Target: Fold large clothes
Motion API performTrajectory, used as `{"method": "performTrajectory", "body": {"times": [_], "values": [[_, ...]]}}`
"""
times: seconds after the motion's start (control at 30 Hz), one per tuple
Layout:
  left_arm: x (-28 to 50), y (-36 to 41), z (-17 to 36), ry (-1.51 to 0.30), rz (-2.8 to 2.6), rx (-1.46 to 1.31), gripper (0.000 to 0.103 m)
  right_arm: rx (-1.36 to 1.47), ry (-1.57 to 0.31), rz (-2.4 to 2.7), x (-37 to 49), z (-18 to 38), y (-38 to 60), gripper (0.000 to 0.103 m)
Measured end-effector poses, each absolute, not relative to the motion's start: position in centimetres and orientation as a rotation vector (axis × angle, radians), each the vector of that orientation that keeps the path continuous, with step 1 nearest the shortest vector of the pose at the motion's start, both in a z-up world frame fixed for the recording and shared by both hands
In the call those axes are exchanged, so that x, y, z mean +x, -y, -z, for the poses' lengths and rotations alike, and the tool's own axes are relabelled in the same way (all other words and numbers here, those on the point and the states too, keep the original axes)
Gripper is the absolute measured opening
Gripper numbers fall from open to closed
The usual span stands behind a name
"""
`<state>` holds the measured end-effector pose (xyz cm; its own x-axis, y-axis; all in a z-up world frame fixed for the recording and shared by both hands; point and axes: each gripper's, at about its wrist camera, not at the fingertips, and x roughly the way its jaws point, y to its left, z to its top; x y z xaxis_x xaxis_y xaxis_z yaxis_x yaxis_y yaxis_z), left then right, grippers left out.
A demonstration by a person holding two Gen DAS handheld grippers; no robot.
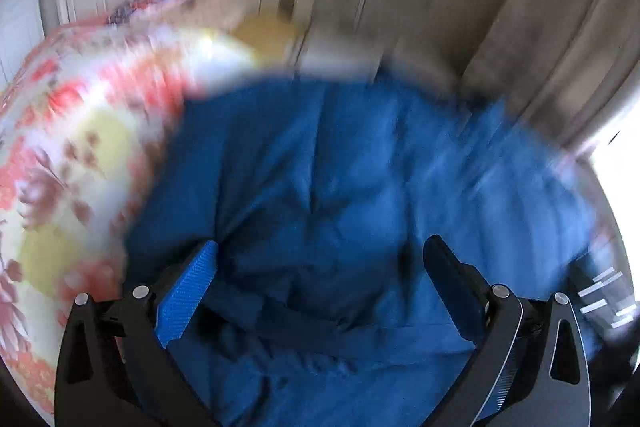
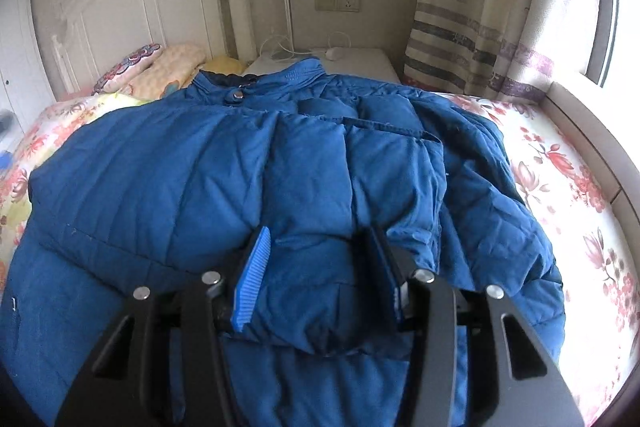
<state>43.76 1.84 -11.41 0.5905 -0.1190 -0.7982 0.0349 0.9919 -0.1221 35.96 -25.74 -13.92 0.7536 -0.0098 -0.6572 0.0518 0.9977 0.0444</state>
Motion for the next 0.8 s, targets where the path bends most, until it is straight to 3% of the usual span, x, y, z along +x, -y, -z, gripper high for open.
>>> {"method": "performTrajectory", "body": {"times": [0.3,0.47,0.7,0.8], "values": [[47.8,1.4,6.3,-0.83,0.09,-0.091,0.098,0.081,-0.717,0.023,36.0,14.0,25.8,0.05],[53.6,3.3,11.2,-0.997,0.027,0.056,0.099,0.095,-0.717,0.014,36.0,14.1,26.1,0.05],[52.2,1.2,7.7,-0.883,-0.079,0.001,0.098,0.141,-0.713,-0.016,36.1,14.3,26.8,0.05],[53.6,-1.6,10.6,-1.014,-0.138,-0.064,0.099,0.143,-0.712,-0.017,36.1,14.2,26.7,0.051]]}}
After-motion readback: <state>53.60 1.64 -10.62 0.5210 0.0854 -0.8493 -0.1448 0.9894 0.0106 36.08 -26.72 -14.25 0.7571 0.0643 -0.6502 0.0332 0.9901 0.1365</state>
